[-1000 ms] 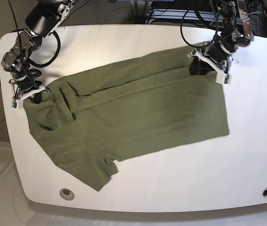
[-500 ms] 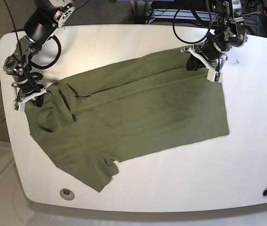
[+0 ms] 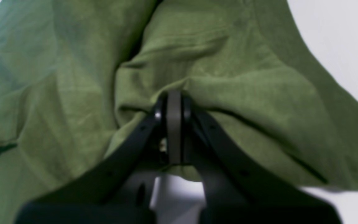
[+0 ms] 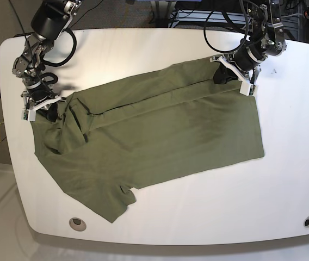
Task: Fold the T-shirt properly
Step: 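Pull both held corners apart to straighten the folded shirt edge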
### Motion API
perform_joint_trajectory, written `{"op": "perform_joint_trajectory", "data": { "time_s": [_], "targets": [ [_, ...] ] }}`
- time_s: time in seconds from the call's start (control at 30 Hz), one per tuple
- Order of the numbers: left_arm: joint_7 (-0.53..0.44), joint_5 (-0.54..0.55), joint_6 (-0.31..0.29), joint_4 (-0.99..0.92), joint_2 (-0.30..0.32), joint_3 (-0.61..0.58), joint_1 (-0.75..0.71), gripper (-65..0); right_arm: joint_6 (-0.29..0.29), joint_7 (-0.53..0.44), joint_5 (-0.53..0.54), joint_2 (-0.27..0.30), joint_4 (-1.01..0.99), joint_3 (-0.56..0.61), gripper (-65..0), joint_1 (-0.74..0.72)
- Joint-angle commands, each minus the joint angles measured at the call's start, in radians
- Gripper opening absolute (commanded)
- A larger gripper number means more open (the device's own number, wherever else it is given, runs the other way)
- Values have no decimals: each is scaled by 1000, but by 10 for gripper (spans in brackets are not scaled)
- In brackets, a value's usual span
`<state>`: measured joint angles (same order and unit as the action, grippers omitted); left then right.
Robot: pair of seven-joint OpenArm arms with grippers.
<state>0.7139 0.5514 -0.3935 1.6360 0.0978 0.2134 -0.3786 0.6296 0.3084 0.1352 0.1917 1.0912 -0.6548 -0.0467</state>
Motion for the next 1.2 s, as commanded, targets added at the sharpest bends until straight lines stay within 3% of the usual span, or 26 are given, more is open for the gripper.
{"op": "perform_joint_trajectory", "data": {
  "time_s": [0.0,0.13,0.7,1.17],
  "targets": [
    [51,-54,24,-7,46,4,-7,-650,-6,139,-88,-22,30,10,-650,69],
    [51,-54,24,-29,84,4,-3,-650,-7,139,-88,-53,96,11,-650,124],
    [52,-54,24,-47,256,7,-7,-650,-6,151,-88,-91,329,13,-650,307],
    [57,-87,24,-59,274,60,-27,-650,-1,176,-88,-128,406,13,-650,433]
  ]
}}
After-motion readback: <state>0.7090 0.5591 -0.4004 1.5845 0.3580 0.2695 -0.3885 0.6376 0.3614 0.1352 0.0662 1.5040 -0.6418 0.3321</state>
